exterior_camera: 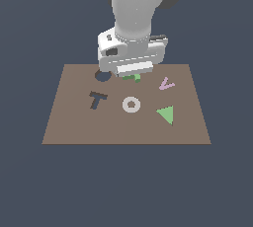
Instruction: Insert a designated object into the corresponding slot on a board.
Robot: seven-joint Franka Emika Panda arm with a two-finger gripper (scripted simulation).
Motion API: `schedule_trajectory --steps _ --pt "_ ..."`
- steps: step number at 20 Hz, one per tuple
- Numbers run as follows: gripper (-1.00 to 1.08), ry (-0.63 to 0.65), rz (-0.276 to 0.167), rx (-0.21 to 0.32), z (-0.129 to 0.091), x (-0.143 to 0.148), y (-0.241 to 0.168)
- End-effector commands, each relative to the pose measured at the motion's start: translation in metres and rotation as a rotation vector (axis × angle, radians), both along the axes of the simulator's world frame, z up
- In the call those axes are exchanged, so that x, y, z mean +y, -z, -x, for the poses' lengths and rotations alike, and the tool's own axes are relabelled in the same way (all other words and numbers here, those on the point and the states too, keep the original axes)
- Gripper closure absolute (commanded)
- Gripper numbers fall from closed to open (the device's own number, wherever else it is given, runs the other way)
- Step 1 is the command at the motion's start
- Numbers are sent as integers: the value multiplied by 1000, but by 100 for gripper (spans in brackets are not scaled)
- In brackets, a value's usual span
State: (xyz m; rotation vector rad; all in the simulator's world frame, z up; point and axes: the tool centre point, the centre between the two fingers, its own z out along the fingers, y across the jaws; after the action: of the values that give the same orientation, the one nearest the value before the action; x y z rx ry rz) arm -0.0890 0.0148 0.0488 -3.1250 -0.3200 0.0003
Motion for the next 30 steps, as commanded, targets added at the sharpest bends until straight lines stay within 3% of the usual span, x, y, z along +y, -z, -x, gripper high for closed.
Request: schedule_trajectory --steps 1,8,9,30 --pt "-92 0 0 1 0 0 4" --pt "-92 0 0 0 0 0 19" --pt "108 0 0 0 0 0 19" --pt "108 -21 0 0 0 -3 15"
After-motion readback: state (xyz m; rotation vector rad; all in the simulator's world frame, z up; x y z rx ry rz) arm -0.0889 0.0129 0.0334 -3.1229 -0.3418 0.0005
